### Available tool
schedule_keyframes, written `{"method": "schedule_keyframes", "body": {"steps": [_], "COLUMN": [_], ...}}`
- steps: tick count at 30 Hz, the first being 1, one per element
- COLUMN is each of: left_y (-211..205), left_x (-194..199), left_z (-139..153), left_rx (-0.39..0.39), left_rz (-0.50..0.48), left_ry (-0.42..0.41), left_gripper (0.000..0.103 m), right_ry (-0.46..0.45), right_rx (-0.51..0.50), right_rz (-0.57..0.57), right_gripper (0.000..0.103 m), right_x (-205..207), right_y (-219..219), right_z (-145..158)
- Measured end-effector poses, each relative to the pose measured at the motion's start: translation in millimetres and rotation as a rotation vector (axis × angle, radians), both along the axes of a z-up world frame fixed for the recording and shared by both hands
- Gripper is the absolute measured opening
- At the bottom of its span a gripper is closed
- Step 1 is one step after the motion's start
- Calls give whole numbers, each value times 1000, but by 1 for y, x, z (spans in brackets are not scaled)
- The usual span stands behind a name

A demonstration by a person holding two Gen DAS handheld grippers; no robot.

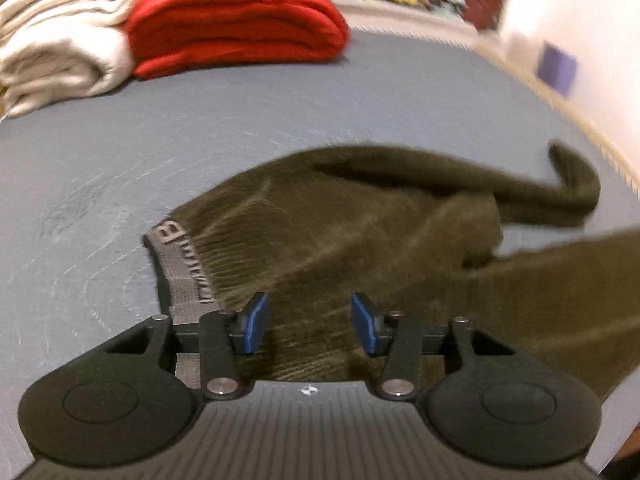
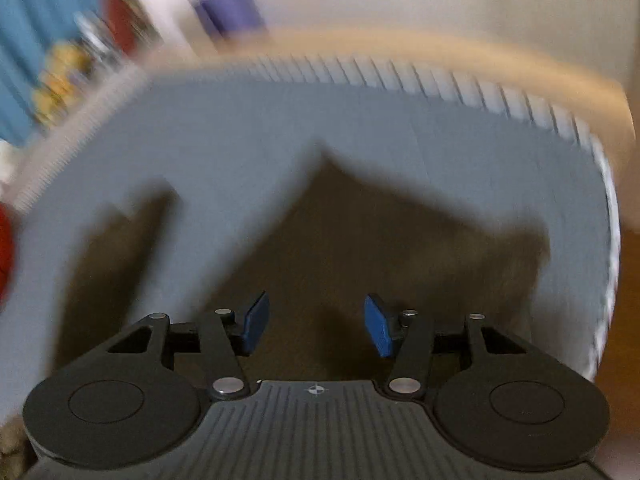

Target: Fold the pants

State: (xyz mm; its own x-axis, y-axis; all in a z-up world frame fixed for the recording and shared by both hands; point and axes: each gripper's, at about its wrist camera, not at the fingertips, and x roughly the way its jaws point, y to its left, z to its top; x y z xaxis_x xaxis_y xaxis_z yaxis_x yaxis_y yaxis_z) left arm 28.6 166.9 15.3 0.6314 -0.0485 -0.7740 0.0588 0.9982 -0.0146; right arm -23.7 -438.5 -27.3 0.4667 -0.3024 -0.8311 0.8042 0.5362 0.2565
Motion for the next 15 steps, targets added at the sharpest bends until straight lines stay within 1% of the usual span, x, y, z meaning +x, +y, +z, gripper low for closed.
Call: {"method": "schedule_keyframes", "body": {"steps": [1,2,3,4,5,6,7,10,12,15], "left_y": [2,4,8,7,5,2,0,-5,-10,-25], "left_x": [3,9,17,21,23,25,25,22,25,37], "left_z": [-10,-23,-37,-47,-51,-51,-47,-27,-16,-9], "left_rx": [-8,-16,-12,14,47,69,66,5,-17,-30], "left_rz": [10,41,58,50,40,40,44,58,70,100], "left_ry": [53,126,185,214,218,207,183,94,54,30], "left_gripper": [51,51,51,50,48,48,48,48,48,48], "right_ry": [61,46,44,56,37,-1,-44,-138,-204,-300], "right_rx": [53,55,27,3,-8,-3,9,45,60,75], "right_rz": [-23,-42,-46,-46,-64,-78,-76,-21,30,125], "right_gripper": [54,54,54,55,55,55,55,55,55,55], "right_x": [1,-3,0,3,4,4,6,24,41,70], "right_y": [-5,-7,-7,-5,-4,-2,1,17,32,57], "right_z": [-15,-20,-15,-9,-2,4,9,21,28,33]}}
